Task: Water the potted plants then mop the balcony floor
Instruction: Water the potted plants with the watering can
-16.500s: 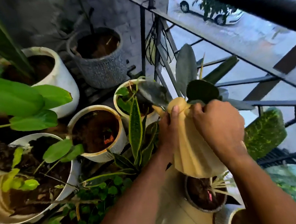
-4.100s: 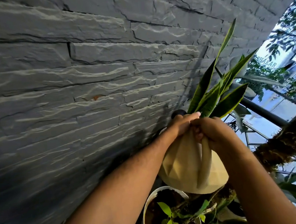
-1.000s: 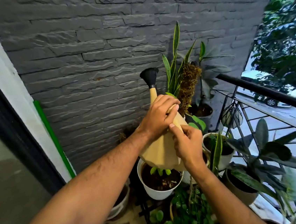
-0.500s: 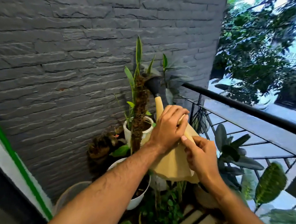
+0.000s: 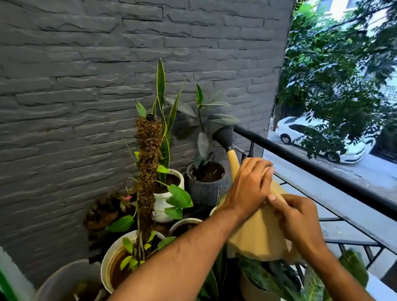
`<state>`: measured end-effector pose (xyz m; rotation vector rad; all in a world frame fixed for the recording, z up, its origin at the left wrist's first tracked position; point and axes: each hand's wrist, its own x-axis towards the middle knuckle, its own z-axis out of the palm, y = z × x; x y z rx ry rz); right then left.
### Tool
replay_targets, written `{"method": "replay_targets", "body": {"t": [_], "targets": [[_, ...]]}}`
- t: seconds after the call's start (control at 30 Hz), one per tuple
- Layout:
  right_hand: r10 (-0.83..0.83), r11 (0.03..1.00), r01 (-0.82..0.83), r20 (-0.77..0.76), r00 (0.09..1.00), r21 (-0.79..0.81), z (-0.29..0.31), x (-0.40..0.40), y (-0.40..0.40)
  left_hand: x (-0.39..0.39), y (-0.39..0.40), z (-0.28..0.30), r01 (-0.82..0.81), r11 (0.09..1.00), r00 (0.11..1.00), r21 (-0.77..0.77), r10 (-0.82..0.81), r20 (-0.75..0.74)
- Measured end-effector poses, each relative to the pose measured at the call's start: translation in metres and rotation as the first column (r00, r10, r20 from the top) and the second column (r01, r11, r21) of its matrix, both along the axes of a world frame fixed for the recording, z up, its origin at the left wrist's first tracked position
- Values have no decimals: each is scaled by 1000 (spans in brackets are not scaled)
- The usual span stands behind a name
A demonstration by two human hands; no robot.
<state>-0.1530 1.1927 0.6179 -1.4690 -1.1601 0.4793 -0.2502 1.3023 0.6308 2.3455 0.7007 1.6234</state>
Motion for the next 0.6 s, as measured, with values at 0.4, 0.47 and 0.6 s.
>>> {"method": "replay_targets", "body": {"t": [0.4,0.47,0.6], "targets": [[-14,973,106,409,912,-203,22,67,144,74,139,-43,-107,967,973,-231,150,177],[-20,971,129,473,881,-201,23,72,178,85,175,-53,-104,950,965,-294,169,201],[-23,955,207,639,768,-214,28,75,239,102,231,-68,-69,908,955,-414,181,236]]}}
